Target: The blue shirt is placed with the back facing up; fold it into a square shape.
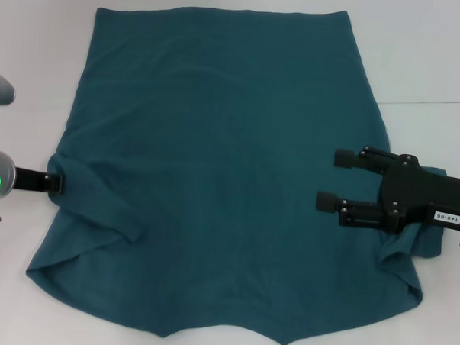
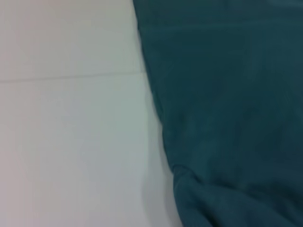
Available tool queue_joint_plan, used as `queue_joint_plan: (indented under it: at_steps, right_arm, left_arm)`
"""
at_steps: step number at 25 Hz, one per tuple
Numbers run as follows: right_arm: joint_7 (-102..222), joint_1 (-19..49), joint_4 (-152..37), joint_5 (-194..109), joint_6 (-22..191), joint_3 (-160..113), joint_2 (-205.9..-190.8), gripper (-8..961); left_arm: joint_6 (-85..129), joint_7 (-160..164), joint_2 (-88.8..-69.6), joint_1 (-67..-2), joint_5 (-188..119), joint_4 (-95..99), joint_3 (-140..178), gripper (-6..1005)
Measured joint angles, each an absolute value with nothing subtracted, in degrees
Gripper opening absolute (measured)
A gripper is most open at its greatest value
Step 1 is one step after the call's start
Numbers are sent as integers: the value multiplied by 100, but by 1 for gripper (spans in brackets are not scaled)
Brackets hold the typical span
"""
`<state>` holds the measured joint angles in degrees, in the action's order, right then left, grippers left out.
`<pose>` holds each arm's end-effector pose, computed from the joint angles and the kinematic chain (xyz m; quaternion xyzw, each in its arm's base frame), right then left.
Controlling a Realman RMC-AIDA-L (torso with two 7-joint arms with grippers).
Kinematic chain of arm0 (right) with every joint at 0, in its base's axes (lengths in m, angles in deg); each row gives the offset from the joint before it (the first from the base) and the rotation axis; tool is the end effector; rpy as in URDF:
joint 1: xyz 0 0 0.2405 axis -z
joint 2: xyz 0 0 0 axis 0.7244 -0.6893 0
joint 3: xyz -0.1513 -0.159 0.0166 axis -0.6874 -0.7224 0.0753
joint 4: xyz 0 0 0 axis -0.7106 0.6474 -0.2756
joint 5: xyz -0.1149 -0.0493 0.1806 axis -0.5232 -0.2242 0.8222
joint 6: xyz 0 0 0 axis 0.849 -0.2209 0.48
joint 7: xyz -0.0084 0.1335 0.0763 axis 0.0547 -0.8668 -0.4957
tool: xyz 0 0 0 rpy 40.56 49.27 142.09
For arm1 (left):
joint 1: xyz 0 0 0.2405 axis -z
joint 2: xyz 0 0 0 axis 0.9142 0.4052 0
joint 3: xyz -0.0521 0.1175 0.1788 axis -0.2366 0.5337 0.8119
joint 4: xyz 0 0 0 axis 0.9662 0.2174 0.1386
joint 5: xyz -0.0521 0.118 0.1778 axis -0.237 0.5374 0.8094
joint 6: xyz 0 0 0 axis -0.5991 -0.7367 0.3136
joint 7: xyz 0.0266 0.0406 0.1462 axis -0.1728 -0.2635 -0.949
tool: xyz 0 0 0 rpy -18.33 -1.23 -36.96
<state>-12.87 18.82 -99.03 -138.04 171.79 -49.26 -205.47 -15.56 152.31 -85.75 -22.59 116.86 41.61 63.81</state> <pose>0.2300 0.3229 0.0505 -0.9218 0.1578 0.3027 0.1836 -0.2682 0.4295 0.0156 -0.7644 -0.5014 0.0381 0.4035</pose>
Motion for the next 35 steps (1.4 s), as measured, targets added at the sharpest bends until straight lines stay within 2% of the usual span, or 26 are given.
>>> queue_joint_plan:
  at_steps: [6,22,34,35]
  right_arm:
    - [-1288,1916,-9903,-13743,17179,-4926,-20548,915]
    - [-1171,1944,-9825,-13715,17181,-4927,-20540,915]
    - [-1141,1986,-9755,-13663,17178,-4926,-20533,916]
    - [-1141,1989,-9754,-13659,17179,-4926,-20530,916]
  left_arm:
    - [-2094,15230,-8598,-2258,11553,4725,6393,27]
    - [-2270,15327,-8807,-1490,11377,4558,6353,128]
    - [-1284,15541,-8780,-1477,11196,4265,6333,203]
    - [-1202,15556,-8721,-1489,11186,4148,6329,263]
